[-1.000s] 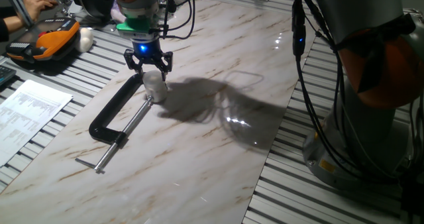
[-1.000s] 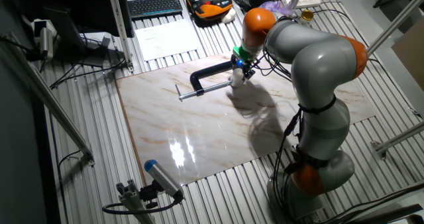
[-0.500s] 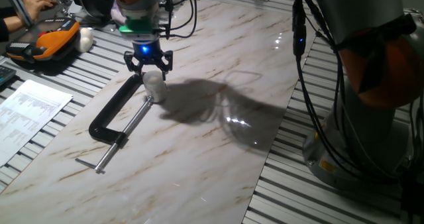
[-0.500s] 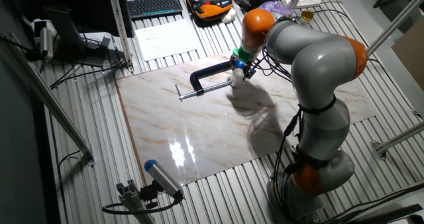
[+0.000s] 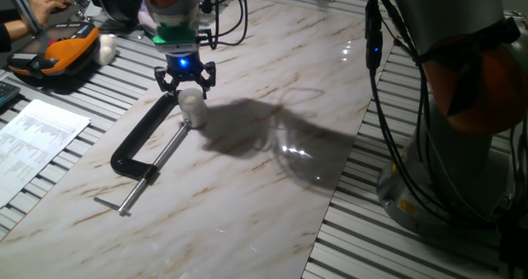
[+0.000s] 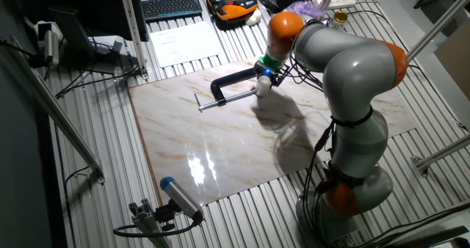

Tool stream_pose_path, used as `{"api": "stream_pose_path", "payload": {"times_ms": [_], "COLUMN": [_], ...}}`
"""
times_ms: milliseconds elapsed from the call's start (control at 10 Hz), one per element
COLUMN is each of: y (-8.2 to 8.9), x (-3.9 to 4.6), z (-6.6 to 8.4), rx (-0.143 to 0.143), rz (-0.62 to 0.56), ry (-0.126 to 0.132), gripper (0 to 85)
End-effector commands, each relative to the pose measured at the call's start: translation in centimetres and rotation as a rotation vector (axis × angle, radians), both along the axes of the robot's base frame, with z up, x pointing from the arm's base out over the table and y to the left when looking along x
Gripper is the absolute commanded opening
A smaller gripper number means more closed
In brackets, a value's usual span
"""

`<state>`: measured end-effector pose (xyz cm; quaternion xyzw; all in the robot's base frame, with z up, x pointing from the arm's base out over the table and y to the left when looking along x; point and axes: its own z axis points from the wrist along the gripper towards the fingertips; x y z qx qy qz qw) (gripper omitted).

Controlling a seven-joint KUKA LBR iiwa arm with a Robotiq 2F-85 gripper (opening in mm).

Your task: Unscrew the lid from the jar

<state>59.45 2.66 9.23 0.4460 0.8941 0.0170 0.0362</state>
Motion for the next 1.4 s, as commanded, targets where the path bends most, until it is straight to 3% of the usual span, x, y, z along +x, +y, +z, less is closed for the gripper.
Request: {"api": "stream_pose_path", "payload": {"times_ms": [0,300,900,1200,1300], "y": [0.02,0.05,0.04,0.15,0.14], "x": [0.03,0.05,0.1,0.29,0.3], "z": [0.02,-0.04,0.03,0.24,0.3], "rx": [0.001,0.005,-0.037,-0.009,-0.018], "rz": [0.007,0.066,0.235,0.272,0.281], "ry": [-0.002,-0.008,-0.029,-0.03,-0.03], "gripper": [0.0,0.0,0.0,0.0,0.0]}}
